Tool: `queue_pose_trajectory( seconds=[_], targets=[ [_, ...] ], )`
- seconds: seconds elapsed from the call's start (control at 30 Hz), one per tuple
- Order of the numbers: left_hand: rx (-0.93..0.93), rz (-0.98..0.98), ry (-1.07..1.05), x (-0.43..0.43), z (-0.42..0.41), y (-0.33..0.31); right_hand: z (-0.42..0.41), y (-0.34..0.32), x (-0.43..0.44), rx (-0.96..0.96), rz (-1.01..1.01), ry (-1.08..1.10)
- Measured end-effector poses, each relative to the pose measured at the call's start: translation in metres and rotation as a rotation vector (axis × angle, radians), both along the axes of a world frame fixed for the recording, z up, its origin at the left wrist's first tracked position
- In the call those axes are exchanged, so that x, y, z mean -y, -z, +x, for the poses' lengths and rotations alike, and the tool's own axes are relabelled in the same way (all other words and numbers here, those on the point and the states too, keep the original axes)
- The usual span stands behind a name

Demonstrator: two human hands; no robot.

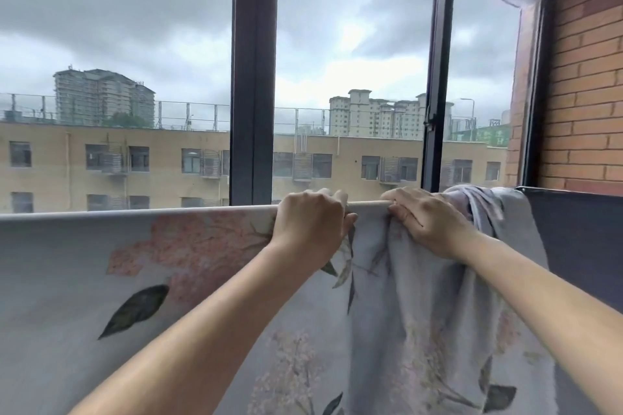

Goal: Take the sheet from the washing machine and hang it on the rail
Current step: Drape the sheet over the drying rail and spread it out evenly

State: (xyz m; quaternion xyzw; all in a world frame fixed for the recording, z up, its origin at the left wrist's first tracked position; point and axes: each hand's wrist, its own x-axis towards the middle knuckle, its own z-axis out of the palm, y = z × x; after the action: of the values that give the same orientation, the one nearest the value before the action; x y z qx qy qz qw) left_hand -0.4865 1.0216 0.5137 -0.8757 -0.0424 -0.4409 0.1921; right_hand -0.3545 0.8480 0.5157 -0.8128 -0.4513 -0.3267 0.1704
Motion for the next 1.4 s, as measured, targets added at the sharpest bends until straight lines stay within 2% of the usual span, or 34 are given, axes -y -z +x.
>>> queue_pose_trajectory(
  seconds=[0.13, 0.33, 0.5, 0.57, 0.63, 0.77, 0.8, 0.87, 0.93, 1.0, 1.07, 1.13, 1.23, 1.3, 1.4],
  targets=[
    [0.011, -0.05, 0.035, 0.006, 0.005, -0.002, 0.018, -0.001, 0.006, -0.016, 0.03, -0.07],
    [0.086, -0.283, 0.084, -0.001, -0.001, -0.01, 0.033, -0.012, 0.005, -0.022, 0.151, -0.161],
    [0.296, -0.373, -0.026, -0.016, -0.021, -0.014, 0.056, -0.019, 0.008, -0.108, 0.327, -0.157],
    [0.401, -0.413, -0.118, -0.028, -0.039, -0.017, 0.064, -0.02, 0.011, -0.162, 0.334, -0.169],
    [0.418, -0.458, -0.284, -0.038, -0.059, -0.021, 0.065, -0.019, 0.01, -0.197, 0.26, -0.186],
    [0.216, -0.628, -0.642, -0.047, -0.073, -0.033, 0.059, -0.017, 0.008, -0.181, 0.037, -0.185],
    [0.183, -0.645, -0.647, -0.046, -0.073, -0.034, 0.057, -0.016, 0.009, -0.153, -0.021, -0.174],
    [0.136, -0.629, -0.484, -0.041, -0.068, -0.034, 0.054, -0.015, 0.012, -0.131, -0.06, -0.19],
    [0.051, -0.56, -0.224, -0.033, -0.059, -0.027, 0.052, -0.019, 0.015, -0.172, -0.001, -0.255],
    [-0.058, -0.443, -0.107, -0.023, -0.051, -0.021, 0.052, -0.021, 0.013, -0.202, 0.095, -0.296],
    [-0.074, -0.355, -0.082, -0.019, -0.046, -0.019, 0.052, -0.021, 0.009, -0.196, 0.203, -0.292],
    [-0.061, -0.354, -0.07, -0.024, -0.044, -0.02, 0.053, -0.018, 0.005, -0.173, 0.275, -0.289],
    [-0.001, -0.463, -0.119, -0.033, -0.045, -0.021, 0.051, -0.018, 0.006, -0.164, 0.162, -0.278],
    [0.051, -0.46, -0.186, -0.033, -0.041, -0.02, 0.052, -0.021, 0.014, -0.112, 0.086, -0.203],
    [0.098, -0.42, -0.262, -0.018, -0.032, -0.022, 0.063, -0.024, 0.036, -0.032, 0.122, -0.084]
  ],
)
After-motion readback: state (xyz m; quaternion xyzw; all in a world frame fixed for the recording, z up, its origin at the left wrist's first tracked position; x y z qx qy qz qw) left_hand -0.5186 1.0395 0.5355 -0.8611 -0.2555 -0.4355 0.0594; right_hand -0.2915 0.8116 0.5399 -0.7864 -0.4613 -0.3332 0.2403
